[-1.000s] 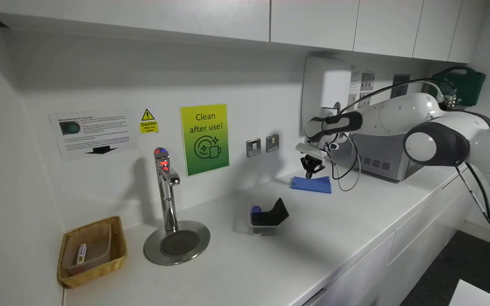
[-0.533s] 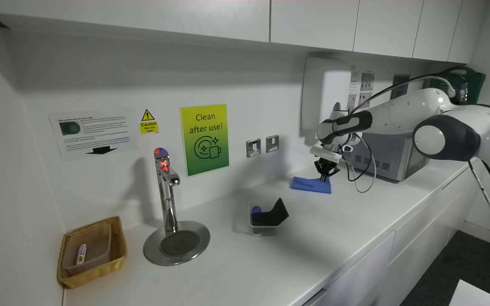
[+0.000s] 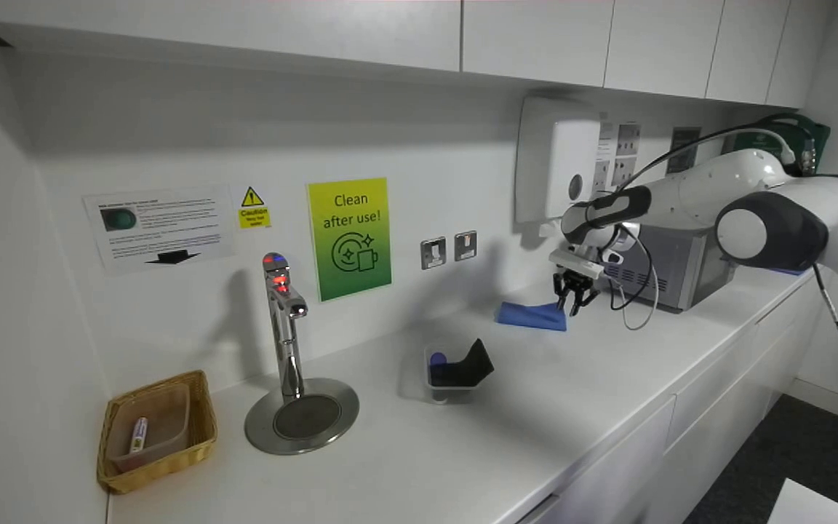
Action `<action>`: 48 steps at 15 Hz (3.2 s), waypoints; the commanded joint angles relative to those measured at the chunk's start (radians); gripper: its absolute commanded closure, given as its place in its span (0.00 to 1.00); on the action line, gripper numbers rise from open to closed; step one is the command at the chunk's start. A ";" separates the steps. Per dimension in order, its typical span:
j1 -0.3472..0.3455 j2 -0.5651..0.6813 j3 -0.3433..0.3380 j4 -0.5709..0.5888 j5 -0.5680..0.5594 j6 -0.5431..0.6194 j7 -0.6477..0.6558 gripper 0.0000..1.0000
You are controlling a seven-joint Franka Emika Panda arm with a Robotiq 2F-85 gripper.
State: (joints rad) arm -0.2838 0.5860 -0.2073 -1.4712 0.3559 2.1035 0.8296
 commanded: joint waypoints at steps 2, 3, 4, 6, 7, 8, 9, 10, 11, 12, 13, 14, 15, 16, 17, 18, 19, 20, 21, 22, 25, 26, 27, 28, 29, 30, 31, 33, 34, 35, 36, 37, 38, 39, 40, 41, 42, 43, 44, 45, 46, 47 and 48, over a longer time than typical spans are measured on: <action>-0.022 -0.060 0.009 -0.059 0.058 0.062 -0.034 0.22; -0.023 -0.059 0.008 -0.059 0.060 0.080 -0.034 0.14; -0.022 -0.056 0.005 -0.060 0.059 0.110 -0.033 0.07; -0.017 -0.051 -0.001 -0.062 0.049 0.177 -0.031 0.00; -0.017 -0.046 -0.002 -0.061 0.044 0.212 -0.039 0.00; -0.017 -0.043 -0.002 -0.063 0.038 0.249 -0.052 0.00; -0.018 -0.040 0.001 -0.064 0.031 0.277 -0.074 0.00; -0.020 -0.033 0.002 -0.062 0.025 0.300 -0.101 0.00; -0.021 -0.029 0.004 -0.065 0.020 0.314 -0.126 0.00; -0.021 -0.025 0.005 -0.068 0.015 0.325 -0.158 0.00; -0.022 -0.023 0.006 -0.072 0.013 0.332 -0.188 0.00; -0.021 -0.021 0.007 -0.076 0.012 0.339 -0.218 0.00; -0.020 -0.020 0.007 -0.080 0.009 0.345 -0.251 0.00; -0.020 -0.020 0.007 -0.084 0.009 0.352 -0.280 0.00; -0.020 -0.020 0.007 -0.088 0.010 0.360 -0.311 0.00; -0.021 -0.019 0.007 -0.090 0.013 0.368 -0.340 0.00; -0.022 -0.019 0.007 -0.093 0.016 0.376 -0.365 0.00; -0.023 -0.018 0.010 -0.096 0.020 0.388 -0.391 0.00; -0.026 -0.017 0.013 -0.098 0.022 0.402 -0.415 0.00; -0.028 -0.016 0.017 -0.102 0.026 0.416 -0.438 0.00; -0.036 -0.011 0.037 -0.122 0.039 0.496 -0.511 0.00; -0.039 -0.009 0.046 -0.129 0.044 0.521 -0.531 0.00; -0.044 -0.007 0.057 -0.135 0.050 0.541 -0.551 0.00; -0.049 -0.004 0.069 -0.142 0.059 0.569 -0.570 0.00; -0.057 0.001 0.084 -0.145 0.069 0.591 -0.588 0.00; -0.064 0.004 0.100 -0.149 0.079 0.612 -0.604 0.00; -0.075 0.010 0.117 -0.149 0.093 0.624 -0.617 0.00; -0.094 0.026 0.148 -0.141 0.121 0.642 -0.642 0.00; -0.102 0.032 0.161 -0.137 0.133 0.647 -0.650 0.00; -0.111 0.039 0.174 -0.134 0.146 0.648 -0.661 0.00; -0.118 0.041 0.183 -0.133 0.155 0.647 -0.667 0.00; -0.127 0.046 0.194 -0.128 0.166 0.644 -0.674 0.00; -0.133 0.047 0.202 -0.130 0.178 0.646 -0.681 0.25; -0.139 0.049 0.208 -0.129 0.186 0.641 -0.689 0.26; -0.144 0.049 0.214 -0.131 0.194 0.640 -0.694 0.33; -0.149 0.047 0.219 -0.134 0.201 0.643 -0.702 0.40; -0.153 0.045 0.222 -0.136 0.208 0.641 -0.707 0.47; -0.157 0.044 0.225 -0.137 0.215 0.641 -0.711 0.56; -0.160 0.040 0.225 -0.139 0.219 0.638 -0.709 0.63; -0.163 0.041 0.227 -0.138 0.225 0.640 -0.712 0.70; -0.164 0.039 0.227 -0.140 0.229 0.640 -0.710 0.79; -0.166 0.038 0.227 -0.140 0.234 0.639 -0.711 0.87; -0.167 0.036 0.226 -0.140 0.239 0.639 -0.709 0.95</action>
State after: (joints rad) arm -0.4233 0.6446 -0.0078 -1.5989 0.5506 2.7259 0.1699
